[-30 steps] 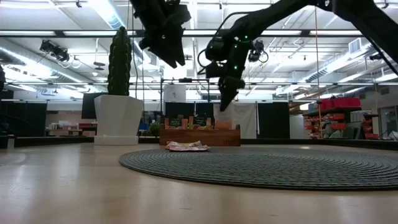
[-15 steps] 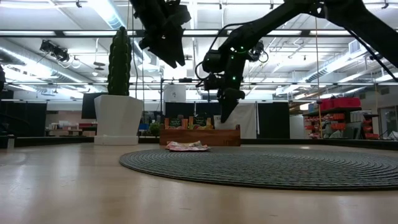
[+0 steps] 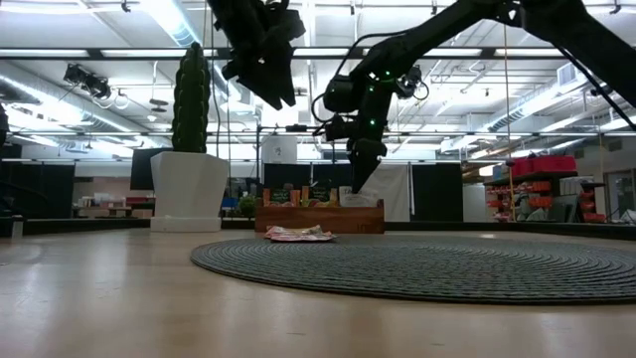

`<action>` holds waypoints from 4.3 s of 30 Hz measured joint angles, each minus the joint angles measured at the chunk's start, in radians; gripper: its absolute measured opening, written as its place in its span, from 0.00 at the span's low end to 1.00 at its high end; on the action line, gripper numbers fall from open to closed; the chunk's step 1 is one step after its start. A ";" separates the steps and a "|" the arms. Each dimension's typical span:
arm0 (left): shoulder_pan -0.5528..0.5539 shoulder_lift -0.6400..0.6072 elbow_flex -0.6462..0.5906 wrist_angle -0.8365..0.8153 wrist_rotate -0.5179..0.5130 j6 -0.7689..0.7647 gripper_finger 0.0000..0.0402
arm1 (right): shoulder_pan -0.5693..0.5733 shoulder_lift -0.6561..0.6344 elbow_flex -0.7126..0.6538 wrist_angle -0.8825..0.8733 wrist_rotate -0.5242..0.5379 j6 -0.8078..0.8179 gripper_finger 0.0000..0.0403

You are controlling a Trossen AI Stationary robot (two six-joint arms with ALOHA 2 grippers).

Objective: Pick & Place Tea
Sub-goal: Put the white tea bag into the right section of the wooden organizer, then put the yellow tea bag into the middle section of the wooden organizer

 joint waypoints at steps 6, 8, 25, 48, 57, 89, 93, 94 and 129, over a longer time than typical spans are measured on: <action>0.000 0.000 0.000 0.000 0.000 0.000 0.47 | -0.003 -0.074 0.000 0.023 0.099 0.027 0.49; 0.000 0.000 0.000 0.000 0.000 -0.001 0.47 | -0.004 -0.110 0.000 -0.004 0.094 0.035 0.50; 0.015 0.001 -0.095 0.128 0.292 0.475 0.45 | 0.093 -0.651 -0.355 -0.076 -0.539 0.238 0.43; 0.201 0.284 -0.108 0.158 0.608 0.654 0.50 | 0.303 -0.871 -0.924 0.457 -0.457 0.553 0.42; 0.200 0.379 -0.107 0.164 0.606 0.664 0.51 | 0.314 -0.871 -0.924 0.542 -0.449 0.605 0.42; 0.199 0.378 -0.109 0.126 0.547 0.600 0.04 | 0.313 -0.870 -0.924 0.579 -0.389 0.629 0.42; 0.199 0.326 -0.108 0.111 0.528 0.574 0.03 | 0.313 -0.870 -0.924 0.587 -0.389 0.629 0.42; 0.199 0.313 -0.108 0.103 0.519 0.573 0.03 | 0.313 -0.870 -0.924 0.592 -0.389 0.629 0.42; 0.078 0.128 -0.085 0.338 0.318 0.253 0.02 | 0.191 -0.644 -0.798 0.701 -0.478 1.018 0.42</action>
